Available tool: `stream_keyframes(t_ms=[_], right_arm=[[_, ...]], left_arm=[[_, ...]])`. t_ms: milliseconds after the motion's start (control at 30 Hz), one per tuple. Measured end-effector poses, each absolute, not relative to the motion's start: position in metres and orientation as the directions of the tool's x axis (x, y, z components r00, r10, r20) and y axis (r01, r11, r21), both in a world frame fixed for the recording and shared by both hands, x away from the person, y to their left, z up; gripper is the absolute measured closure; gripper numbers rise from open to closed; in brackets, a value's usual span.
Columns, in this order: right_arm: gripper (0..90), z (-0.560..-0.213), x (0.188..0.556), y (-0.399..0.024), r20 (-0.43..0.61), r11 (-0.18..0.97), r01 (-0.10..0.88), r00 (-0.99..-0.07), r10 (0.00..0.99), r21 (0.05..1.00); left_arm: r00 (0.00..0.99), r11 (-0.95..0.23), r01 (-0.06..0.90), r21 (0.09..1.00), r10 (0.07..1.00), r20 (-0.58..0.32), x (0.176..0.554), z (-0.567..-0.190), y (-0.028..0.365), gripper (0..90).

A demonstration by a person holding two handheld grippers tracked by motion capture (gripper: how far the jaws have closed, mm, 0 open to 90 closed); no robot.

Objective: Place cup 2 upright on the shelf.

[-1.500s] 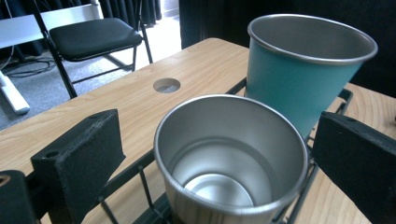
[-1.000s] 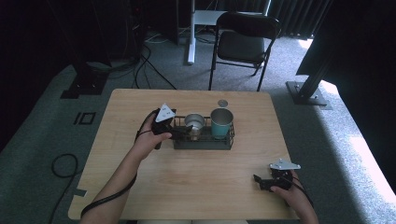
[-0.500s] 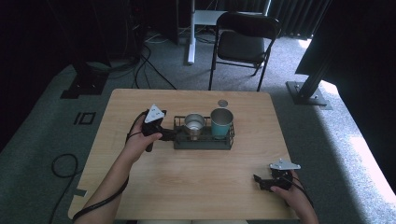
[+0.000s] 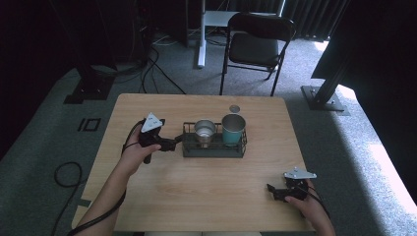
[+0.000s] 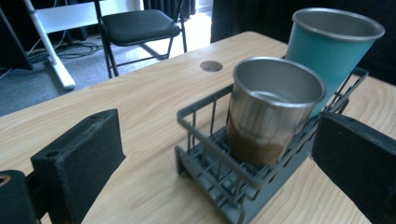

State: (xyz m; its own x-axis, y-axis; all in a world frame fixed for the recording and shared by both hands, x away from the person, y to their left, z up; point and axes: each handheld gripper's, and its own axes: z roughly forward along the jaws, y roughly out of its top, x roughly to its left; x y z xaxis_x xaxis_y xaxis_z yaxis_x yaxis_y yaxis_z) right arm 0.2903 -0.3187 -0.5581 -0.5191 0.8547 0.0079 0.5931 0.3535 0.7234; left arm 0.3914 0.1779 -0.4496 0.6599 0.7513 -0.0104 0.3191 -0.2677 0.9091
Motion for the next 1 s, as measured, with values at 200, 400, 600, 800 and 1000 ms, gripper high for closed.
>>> stream_keyframes(t_ms=[200, 400, 600, 800, 1000], right_arm=[[11.4, -0.558, 0.290, -0.319, 0.008, 0.354, 0.593, -0.519, 0.855, 0.723], [11.3, -0.558, 0.290, -0.319, 0.008, 0.354, 0.593, -0.519, 0.855, 0.724], [11.3, -0.558, 0.290, -0.319, 0.008, 0.353, 0.593, -0.519, 0.855, 0.724], [11.3, -0.558, 0.290, -0.319, 0.008, 0.353, 0.593, -0.519, 0.855, 0.723], [11.3, -0.558, 0.290, -0.319, 0.007, 0.354, 0.593, -0.519, 0.855, 0.724]], left_arm=[[0.639, -0.258, 0.338, 0.905, 0.769, -0.020, 0.386, -0.452, 0.190, 2.7], [0.607, -0.239, 0.363, 0.901, 0.794, -0.033, 0.380, -0.457, 0.206, 2.7], [0.580, -0.225, 0.384, 0.895, 0.814, -0.044, 0.373, -0.465, 0.221, 2.8], [0.554, -0.217, 0.408, 0.887, 0.831, -0.052, 0.366, -0.474, 0.234, 2.8], [0.521, -0.215, 0.437, 0.873, 0.852, -0.051, 0.356, -0.485, 0.246, 2.8]])
